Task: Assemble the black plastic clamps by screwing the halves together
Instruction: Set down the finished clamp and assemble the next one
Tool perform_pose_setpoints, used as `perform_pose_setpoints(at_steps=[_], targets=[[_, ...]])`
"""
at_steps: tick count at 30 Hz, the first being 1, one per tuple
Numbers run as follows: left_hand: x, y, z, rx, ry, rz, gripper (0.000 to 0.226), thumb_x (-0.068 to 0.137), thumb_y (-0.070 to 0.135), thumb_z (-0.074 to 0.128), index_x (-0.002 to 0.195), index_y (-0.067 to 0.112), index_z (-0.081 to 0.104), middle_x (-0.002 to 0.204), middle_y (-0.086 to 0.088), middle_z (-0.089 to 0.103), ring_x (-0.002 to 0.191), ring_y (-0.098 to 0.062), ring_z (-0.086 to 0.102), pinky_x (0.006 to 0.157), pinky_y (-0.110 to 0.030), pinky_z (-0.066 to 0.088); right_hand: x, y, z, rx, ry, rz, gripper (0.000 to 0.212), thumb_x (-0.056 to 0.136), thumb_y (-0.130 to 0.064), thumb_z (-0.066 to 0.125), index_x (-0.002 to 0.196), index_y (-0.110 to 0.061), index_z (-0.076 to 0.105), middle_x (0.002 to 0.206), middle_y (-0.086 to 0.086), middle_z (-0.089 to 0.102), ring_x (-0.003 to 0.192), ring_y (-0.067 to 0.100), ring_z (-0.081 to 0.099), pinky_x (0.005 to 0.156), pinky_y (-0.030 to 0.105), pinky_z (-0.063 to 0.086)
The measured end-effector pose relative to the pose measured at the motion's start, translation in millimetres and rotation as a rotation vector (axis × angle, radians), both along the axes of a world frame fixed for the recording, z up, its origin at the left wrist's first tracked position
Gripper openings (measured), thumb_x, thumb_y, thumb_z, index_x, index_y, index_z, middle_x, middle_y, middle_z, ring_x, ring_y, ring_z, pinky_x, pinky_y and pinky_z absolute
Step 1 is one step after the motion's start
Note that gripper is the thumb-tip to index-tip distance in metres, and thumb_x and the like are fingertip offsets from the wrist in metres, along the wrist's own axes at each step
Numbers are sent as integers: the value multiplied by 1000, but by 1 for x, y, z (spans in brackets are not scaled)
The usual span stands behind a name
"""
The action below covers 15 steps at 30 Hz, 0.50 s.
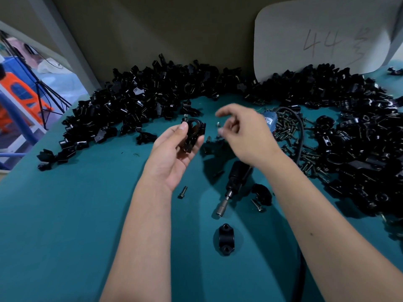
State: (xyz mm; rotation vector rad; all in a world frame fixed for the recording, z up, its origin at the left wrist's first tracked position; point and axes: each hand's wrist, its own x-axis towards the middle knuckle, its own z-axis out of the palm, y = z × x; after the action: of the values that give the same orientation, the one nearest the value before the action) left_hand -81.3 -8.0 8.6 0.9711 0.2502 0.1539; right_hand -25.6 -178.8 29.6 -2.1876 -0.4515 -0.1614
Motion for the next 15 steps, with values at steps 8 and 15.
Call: perform_pose_setpoints(at_steps=[8,15], targets=[[-1,-7,1,46,-40,-142,11,97,14,64,106,7,65,106,-11,77,96,-21,74,82,-28,61,1,-3,4,606,45,46,11,86,-9,83,95,-16,80,83,-3,79,79,7,73,77,19,56],[-1,-7,0,28,-60,-173,8,100,13,61,104,8,66,102,-7,76,92,-20,74,83,-29,61,2,-6,-1,474,37,96,10,86,-10,84,93,-16,81,82,-6,79,80,9,75,79,24,60]])
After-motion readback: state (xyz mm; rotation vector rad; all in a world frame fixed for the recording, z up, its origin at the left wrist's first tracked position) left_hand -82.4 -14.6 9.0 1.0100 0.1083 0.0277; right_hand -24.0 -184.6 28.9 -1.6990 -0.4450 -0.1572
